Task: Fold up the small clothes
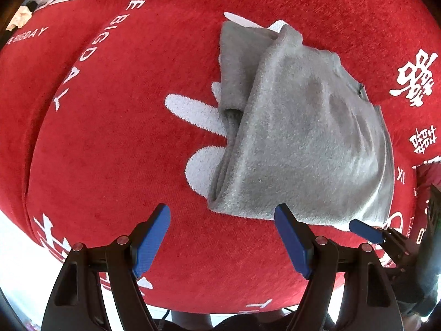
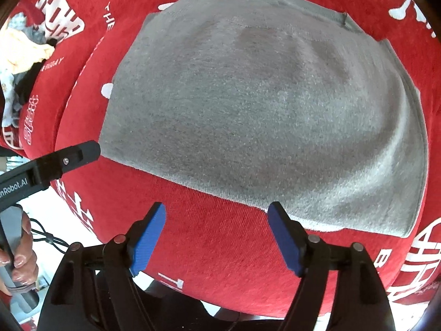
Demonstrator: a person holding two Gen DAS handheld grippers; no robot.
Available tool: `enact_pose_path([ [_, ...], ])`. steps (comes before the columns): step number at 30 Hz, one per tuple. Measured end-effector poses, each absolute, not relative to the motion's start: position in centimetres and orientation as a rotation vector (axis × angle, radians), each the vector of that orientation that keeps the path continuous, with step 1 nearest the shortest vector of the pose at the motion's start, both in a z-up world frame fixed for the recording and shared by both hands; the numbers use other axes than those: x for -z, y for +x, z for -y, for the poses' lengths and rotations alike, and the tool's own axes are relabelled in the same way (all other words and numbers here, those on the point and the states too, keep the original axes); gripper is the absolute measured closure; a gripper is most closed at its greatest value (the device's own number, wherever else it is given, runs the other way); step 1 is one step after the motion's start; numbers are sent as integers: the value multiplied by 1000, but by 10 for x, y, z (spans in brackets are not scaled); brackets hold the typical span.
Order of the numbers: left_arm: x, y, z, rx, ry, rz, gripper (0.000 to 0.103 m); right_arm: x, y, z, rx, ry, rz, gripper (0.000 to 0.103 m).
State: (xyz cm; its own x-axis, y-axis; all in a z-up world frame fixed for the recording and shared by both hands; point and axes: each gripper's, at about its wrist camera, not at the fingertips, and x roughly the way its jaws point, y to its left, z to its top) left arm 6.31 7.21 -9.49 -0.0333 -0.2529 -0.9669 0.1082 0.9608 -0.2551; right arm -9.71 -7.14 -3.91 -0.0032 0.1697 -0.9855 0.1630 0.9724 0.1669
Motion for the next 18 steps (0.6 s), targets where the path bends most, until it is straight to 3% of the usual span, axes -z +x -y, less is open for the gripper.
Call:
enact_pose_path([
  [18, 101, 61, -56, 298, -85, -1597, 24, 40, -99, 78, 23, 223, -1586, 23],
])
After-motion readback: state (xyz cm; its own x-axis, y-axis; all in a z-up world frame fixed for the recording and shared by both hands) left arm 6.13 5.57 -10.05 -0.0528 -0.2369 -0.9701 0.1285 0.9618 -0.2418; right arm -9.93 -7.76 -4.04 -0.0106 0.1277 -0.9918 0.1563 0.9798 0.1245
